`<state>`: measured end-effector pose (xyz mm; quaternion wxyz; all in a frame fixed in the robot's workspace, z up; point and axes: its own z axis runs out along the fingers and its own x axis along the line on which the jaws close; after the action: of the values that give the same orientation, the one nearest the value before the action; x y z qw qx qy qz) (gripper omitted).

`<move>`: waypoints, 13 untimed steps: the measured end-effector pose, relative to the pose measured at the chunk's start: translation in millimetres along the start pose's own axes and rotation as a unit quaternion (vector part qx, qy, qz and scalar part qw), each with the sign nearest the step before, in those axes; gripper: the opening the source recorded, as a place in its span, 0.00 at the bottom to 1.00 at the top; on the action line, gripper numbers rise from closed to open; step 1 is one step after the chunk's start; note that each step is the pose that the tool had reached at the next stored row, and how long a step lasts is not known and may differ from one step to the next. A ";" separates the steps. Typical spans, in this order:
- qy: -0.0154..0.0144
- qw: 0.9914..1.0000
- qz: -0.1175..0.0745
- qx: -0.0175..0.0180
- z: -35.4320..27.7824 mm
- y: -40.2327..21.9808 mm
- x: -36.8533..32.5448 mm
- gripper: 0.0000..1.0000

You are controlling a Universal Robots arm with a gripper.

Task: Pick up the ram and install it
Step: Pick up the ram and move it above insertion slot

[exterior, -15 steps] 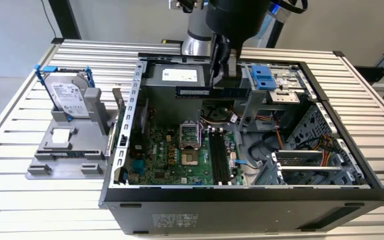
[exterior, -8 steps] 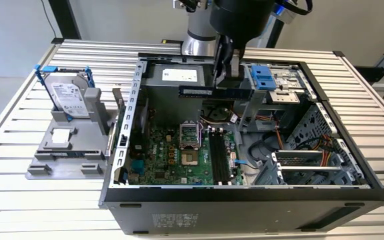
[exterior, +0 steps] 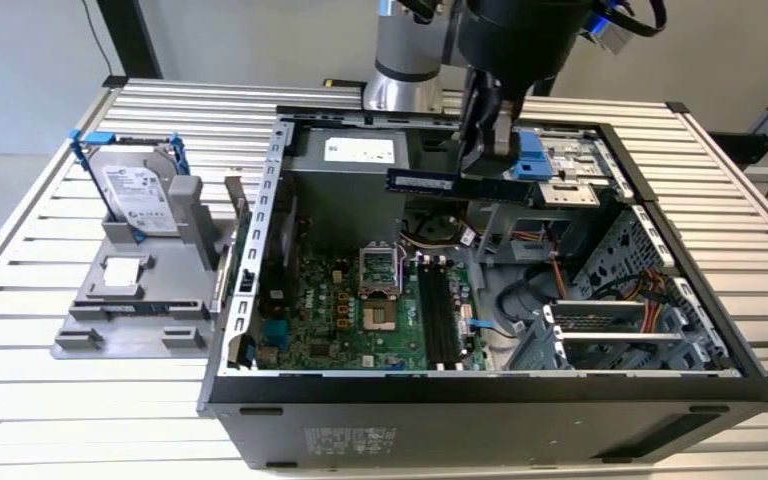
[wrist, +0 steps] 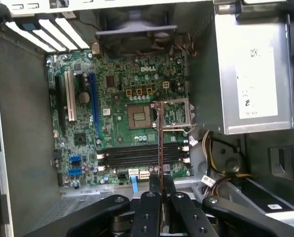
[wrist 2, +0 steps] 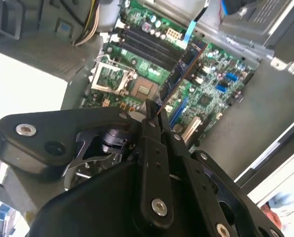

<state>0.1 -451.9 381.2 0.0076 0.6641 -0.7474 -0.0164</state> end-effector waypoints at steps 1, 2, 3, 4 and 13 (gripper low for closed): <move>0.000 1.000 0.000 0.000 -0.1 -4.2 -0.5 0.00; 0.000 1.000 0.000 0.000 -0.3 -8.2 -1.0 0.00; 0.000 1.000 0.000 0.000 -0.4 -10.8 -1.3 0.00; 0.000 1.000 0.000 0.000 -0.5 -12.2 -1.4 0.00; 0.000 1.000 0.000 0.000 -0.5 -14.1 -1.6 0.00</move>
<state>14.4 -452.0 381.2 0.0079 0.6642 -0.7473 -0.0162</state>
